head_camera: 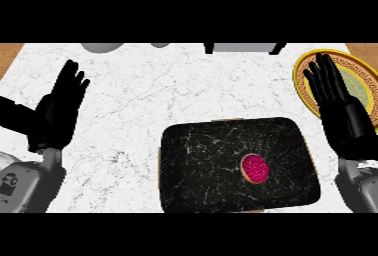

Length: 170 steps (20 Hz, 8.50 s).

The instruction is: Pick the cupcake from the tray and place it in the plate

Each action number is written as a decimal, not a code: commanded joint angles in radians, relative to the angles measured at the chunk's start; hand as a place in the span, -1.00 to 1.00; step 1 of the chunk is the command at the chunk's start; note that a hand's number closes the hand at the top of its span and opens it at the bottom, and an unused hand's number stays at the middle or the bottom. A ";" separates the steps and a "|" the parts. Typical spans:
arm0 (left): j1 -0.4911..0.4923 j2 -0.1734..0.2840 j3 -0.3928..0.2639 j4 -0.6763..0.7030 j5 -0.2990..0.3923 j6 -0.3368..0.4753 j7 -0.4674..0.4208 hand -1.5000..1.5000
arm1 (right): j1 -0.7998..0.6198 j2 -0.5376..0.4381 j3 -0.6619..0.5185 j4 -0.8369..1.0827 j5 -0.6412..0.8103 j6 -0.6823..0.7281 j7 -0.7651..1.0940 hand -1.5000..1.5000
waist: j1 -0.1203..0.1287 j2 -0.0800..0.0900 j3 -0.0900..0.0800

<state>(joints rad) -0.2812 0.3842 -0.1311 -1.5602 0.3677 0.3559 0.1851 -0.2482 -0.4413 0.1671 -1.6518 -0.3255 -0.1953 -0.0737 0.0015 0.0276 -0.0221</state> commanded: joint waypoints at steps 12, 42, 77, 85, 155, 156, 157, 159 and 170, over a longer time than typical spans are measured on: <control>0.324 0.166 -0.079 0.076 -0.274 -0.034 -0.255 0.00 | 0.242 0.373 -0.023 -0.213 0.101 -0.523 -0.137 -1.00 | -0.019 -0.039 0.021; 0.337 0.129 -0.016 0.123 -0.309 -0.130 -0.336 0.00 | 0.359 -0.214 0.185 -0.557 0.358 -0.142 0.845 -1.00 | 0.018 -0.023 0.021; 0.411 0.022 0.120 0.008 -0.423 -0.227 -0.295 0.00 | 0.204 0.060 0.209 -0.058 0.480 0.277 0.706 -1.00 | 0.001 -0.029 0.022; 0.368 -0.002 0.148 0.103 -0.459 -0.250 -0.334 0.00 | 0.202 0.169 0.220 0.053 0.568 0.228 0.537 1.00 | -0.001 -0.028 0.022; 0.278 -0.031 0.160 0.081 -0.489 -0.318 -0.268 0.00 | -0.635 -0.319 -0.126 1.411 0.762 0.565 -0.727 -1.00 | 0.060 -0.008 0.025; 0.302 -0.048 0.149 0.130 -0.506 -0.306 -0.358 0.00 | -0.645 -0.315 -0.127 1.438 0.774 0.517 -0.725 -1.00 | 0.073 0.000 0.025; 0.298 -0.032 0.153 0.093 -0.499 -0.321 -0.314 0.00 | -0.625 -0.331 -0.124 1.461 0.785 0.508 -0.750 -1.00 | 0.071 -0.001 0.027; 0.289 -0.063 0.136 0.070 -0.516 -0.291 -0.285 0.00 | -0.630 -0.298 -0.141 1.484 0.773 0.486 -0.771 -1.00 | 0.067 -0.002 0.027; 0.313 -0.055 0.155 0.070 -0.513 -0.298 -0.323 0.00 | -0.692 -0.414 -0.384 1.589 0.536 0.606 -0.706 -1.00 | 0.063 0.001 0.028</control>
<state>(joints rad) 0.0142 0.3360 0.0243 -1.4922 -0.1354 0.0483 -0.1277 -0.9413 -0.8105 -0.1521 -0.1039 0.2699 0.3589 -0.7786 0.0642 0.0244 0.0084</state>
